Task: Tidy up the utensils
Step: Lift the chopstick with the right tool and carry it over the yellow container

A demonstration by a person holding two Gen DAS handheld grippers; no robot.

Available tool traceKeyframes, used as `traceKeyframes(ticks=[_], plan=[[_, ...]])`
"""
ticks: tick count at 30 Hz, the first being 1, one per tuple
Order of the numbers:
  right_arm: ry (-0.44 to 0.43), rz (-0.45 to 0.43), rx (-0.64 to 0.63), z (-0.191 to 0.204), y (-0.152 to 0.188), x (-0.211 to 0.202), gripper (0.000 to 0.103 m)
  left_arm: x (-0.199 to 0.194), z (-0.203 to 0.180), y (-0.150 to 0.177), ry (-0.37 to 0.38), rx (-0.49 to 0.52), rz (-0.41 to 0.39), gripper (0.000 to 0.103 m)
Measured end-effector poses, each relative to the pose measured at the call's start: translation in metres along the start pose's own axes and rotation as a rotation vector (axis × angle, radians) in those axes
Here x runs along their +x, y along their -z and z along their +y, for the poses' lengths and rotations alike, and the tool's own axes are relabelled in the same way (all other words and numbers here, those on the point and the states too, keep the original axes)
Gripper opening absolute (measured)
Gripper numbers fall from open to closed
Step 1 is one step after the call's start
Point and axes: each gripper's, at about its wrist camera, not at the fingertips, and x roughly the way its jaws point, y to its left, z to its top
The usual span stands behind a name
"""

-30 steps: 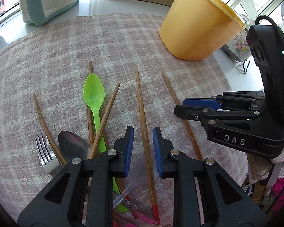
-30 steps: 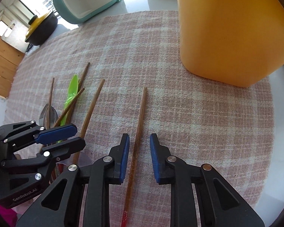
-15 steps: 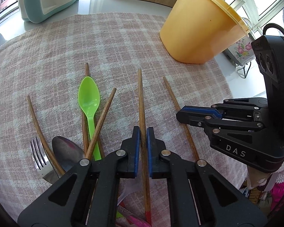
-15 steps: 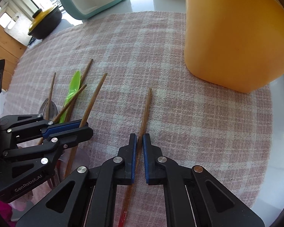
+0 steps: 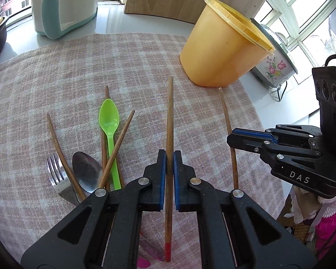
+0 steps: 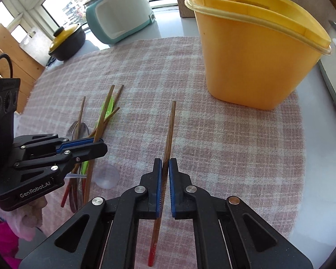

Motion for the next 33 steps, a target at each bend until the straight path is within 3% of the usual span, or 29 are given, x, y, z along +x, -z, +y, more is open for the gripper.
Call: traceKeyframes(ticks=[14, 33], plan=[[0.030, -0.177, -0.054, 0.015, 0.012, -0.074, 0.004, -0.061, -0.025, 0.002, 0.010, 0.060, -0.123, 0.004], [0.041, -0.409, -0.041, 0.008, -0.013, -0.158, 0.004, -0.124, -0.065, -0.043, 0.024, 0.143, -0.292, 0.004]])
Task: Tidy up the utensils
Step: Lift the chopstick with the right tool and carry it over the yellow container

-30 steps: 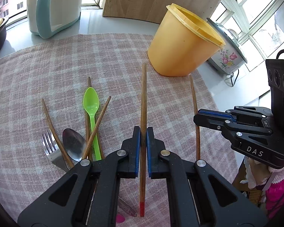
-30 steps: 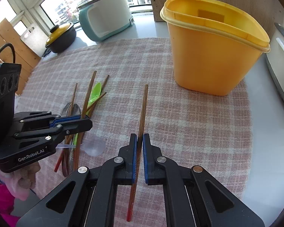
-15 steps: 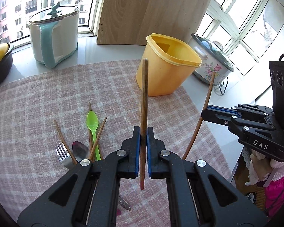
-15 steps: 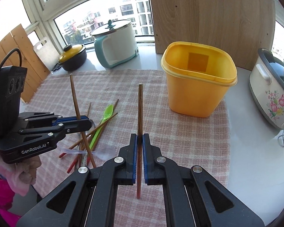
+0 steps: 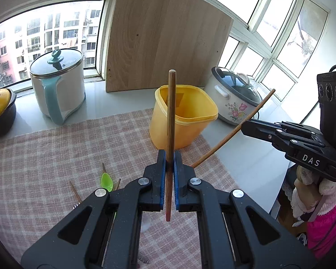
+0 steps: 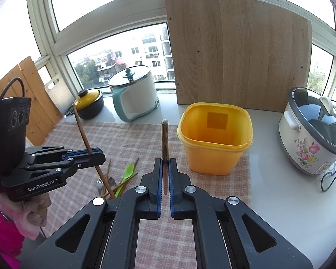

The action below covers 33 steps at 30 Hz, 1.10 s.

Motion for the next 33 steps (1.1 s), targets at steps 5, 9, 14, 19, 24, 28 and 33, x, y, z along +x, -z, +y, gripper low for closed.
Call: traceKeyframes(ticks=[5, 9, 14, 19, 24, 28, 33], plan=[[0.018, -0.059, 0.005, -0.008, -0.016, -0.015, 0.004, -0.006, -0.011, -0.024, 0.012, 0.013, -0.046, 0.004], [0.042, -0.100, 0.011, -0.014, -0.028, -0.025, 0.004, -0.005, -0.016, -0.048, 0.012, 0.017, -0.080, 0.004], [0.062, -0.143, 0.019, -0.022, -0.045, -0.032, 0.004, 0.001, -0.020, -0.078, 0.015, -0.008, -0.116, 0.004], [0.079, -0.178, 0.039, -0.035, -0.064, -0.039, 0.004, 0.009, -0.029, -0.106, -0.001, 0.000, -0.149, 0.004], [0.123, -0.198, 0.033, -0.047, -0.080, -0.038, 0.004, 0.026, -0.033, -0.129, -0.010, -0.006, -0.159, 0.004], [0.157, -0.199, 0.038, -0.059, -0.087, -0.030, 0.004, 0.046, -0.031, -0.144, -0.018, -0.022, -0.150, 0.004], [0.161, -0.166, 0.069, -0.076, -0.087, -0.012, 0.003, 0.068, -0.022, -0.154, -0.041, -0.069, -0.155, 0.004]])
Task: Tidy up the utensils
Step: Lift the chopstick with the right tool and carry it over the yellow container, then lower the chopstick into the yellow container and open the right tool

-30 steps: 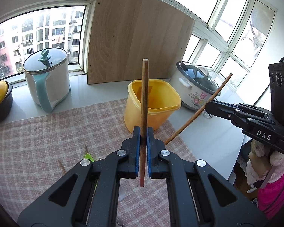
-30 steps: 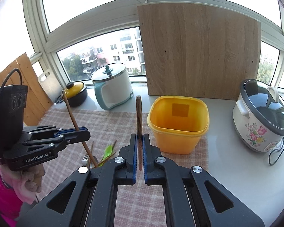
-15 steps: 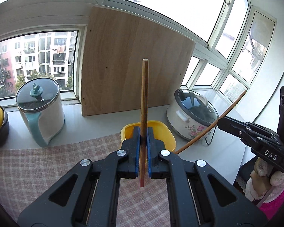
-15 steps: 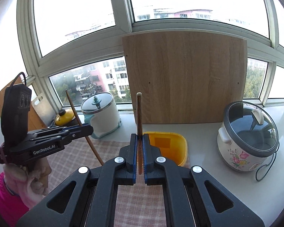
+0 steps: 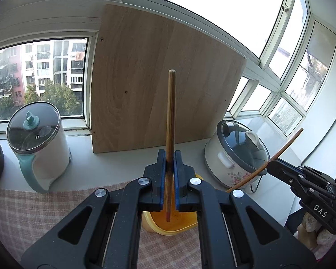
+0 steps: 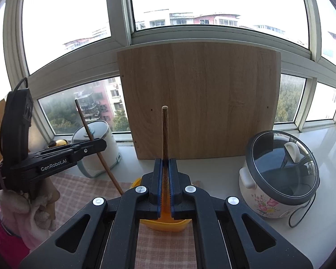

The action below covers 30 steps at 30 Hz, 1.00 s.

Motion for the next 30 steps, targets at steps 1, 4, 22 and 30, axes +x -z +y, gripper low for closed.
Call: traceKeyframes(ticks=[1, 4, 22, 30], plan=[[0.003, 0.006, 0.003, -0.002, 0.002, 0.004, 0.003, 0.005, 0.001, -0.001, -0.009, -0.001, -0.002, 0.004], [0.012, 0.030, 0.014, -0.009, 0.008, 0.014, 0.004, 0.016, 0.001, 0.005, -0.029, 0.003, 0.007, 0.004], [0.023, 0.149, 0.069, -0.019, 0.047, 0.056, 0.003, 0.045, -0.005, 0.055, -0.047, 0.053, 0.116, 0.004], [0.038, 0.176, 0.051, -0.016, 0.052, 0.060, 0.004, 0.045, -0.004, 0.065, -0.060, 0.071, 0.145, 0.016]])
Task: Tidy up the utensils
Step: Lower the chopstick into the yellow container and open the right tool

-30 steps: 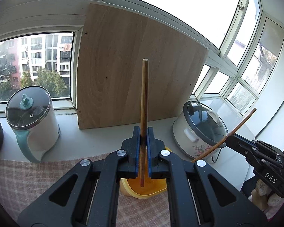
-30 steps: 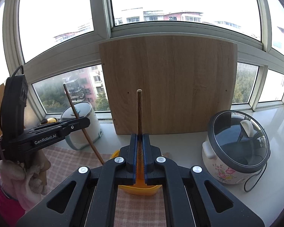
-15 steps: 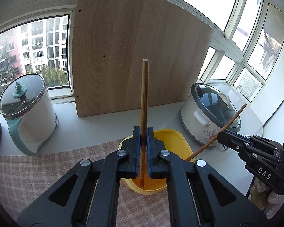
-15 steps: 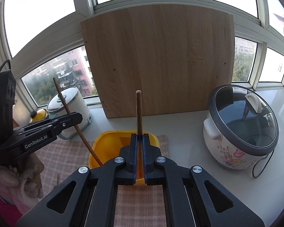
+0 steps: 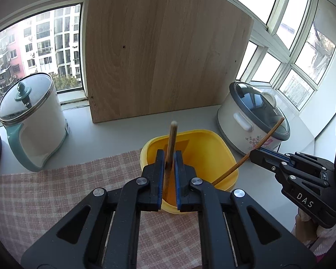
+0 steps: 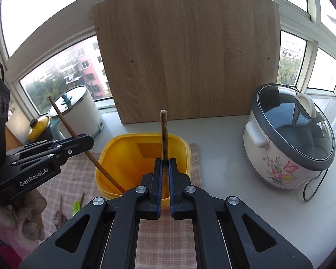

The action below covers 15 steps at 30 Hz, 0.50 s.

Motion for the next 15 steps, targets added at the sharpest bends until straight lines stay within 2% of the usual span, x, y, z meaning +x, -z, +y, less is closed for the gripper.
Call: traceKeyframes(ticks=[1, 2, 4, 5, 6, 15], plan=[[0.004, 0.004, 0.001, 0.000, 0.000, 0.000, 0.004, -0.002, 0.001, 0.001, -0.002, 0.000, -0.002, 0.033], [0.008, 0.005, 0.005, -0.001, 0.001, 0.000, 0.009, -0.005, 0.001, 0.002, -0.005, 0.001, -0.013, 0.038], [0.014, -0.008, 0.011, -0.001, 0.003, -0.005, 0.030, -0.010, 0.003, 0.003, -0.016, 0.003, -0.023, 0.041], [0.019, -0.022, 0.012, -0.001, 0.004, -0.008, 0.043, -0.012, 0.004, 0.005, -0.017, 0.003, -0.025, 0.041], [0.025, -0.033, 0.013, -0.001, 0.004, -0.011, 0.047, -0.015, 0.005, 0.006, -0.018, 0.004, -0.028, 0.041], [0.027, -0.075, 0.004, 0.004, 0.008, -0.035, 0.047, -0.050, 0.017, 0.018, -0.043, 0.010, -0.062, 0.041]])
